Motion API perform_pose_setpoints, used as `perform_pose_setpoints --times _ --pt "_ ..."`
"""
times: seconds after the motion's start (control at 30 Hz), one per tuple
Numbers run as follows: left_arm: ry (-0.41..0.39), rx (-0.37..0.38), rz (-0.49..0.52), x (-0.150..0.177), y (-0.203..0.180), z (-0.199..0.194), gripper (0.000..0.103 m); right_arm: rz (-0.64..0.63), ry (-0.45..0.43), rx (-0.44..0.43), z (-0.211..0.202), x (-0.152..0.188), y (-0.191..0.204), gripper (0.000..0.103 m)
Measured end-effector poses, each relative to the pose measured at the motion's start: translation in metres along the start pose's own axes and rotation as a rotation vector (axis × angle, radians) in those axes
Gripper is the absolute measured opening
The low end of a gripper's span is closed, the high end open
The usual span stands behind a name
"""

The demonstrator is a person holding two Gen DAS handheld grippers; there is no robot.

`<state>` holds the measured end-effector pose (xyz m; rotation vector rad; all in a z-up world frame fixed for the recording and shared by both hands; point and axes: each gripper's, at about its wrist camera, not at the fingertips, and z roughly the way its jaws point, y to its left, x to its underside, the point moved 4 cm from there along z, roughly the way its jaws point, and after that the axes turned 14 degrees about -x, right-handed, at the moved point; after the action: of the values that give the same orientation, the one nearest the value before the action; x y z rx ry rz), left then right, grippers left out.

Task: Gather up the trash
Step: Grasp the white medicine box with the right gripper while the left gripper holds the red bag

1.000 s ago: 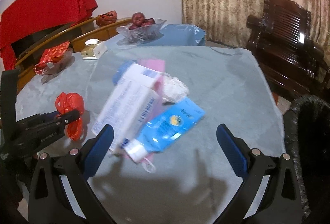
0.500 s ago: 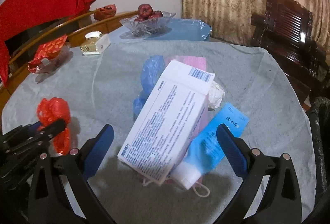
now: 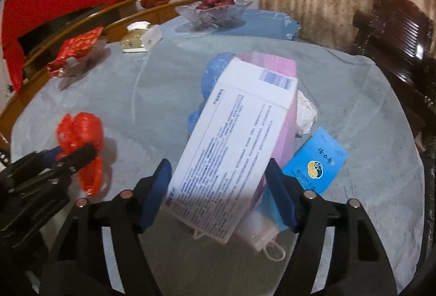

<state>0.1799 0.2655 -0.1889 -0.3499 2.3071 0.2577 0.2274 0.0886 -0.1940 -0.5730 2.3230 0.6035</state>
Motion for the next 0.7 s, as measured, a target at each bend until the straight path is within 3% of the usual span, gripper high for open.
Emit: perform_pose_setpoints --times 0.3,0.7 --pt "-0.016 0.034 0.020 -0.001 -0.019 -0.014 0.037 -0.021 -0.017 -0.067 -0.037 0.002 0.002 0.061" --pt "-0.067 0.110 0.054 -0.006 -0.063 -0.049 0.037 -0.016 -0.089 -0.078 -0.097 0.002 -0.015 0.061"
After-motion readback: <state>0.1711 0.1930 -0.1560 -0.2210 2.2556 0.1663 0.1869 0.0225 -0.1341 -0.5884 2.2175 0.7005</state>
